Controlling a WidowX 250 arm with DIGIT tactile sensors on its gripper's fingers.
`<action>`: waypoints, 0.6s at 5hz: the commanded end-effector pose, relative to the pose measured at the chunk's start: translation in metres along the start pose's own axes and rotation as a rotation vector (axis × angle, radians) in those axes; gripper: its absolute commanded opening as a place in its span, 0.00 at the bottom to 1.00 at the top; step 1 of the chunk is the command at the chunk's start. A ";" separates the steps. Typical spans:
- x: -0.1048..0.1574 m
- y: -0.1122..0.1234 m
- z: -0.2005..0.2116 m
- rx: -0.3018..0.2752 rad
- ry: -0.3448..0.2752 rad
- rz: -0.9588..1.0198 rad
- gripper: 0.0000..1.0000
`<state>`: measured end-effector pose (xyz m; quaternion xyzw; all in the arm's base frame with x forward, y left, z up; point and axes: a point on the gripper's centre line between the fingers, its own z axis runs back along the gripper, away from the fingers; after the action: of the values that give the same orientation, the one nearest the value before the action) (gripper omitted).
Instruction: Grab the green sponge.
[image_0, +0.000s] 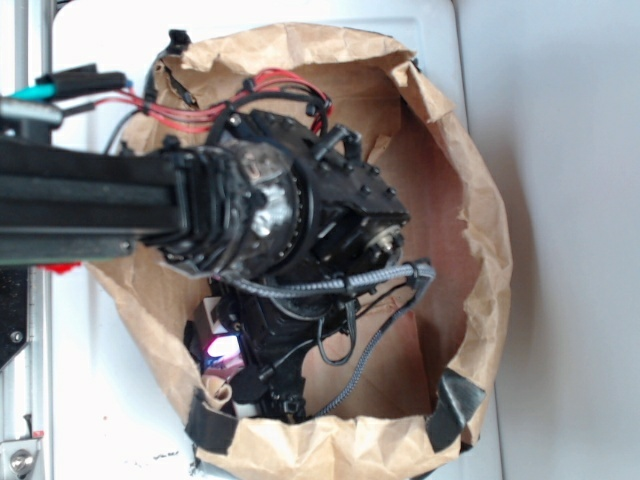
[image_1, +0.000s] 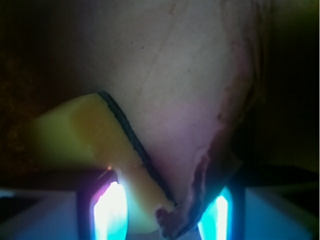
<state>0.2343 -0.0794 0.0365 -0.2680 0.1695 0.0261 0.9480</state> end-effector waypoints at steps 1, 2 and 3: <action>-0.001 -0.010 0.063 -0.086 -0.102 -0.103 0.00; -0.002 -0.012 0.076 -0.125 -0.110 -0.111 0.00; -0.003 -0.012 0.075 -0.114 -0.104 -0.113 0.00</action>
<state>0.2498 -0.0564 0.0850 -0.3331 0.1465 0.0164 0.9313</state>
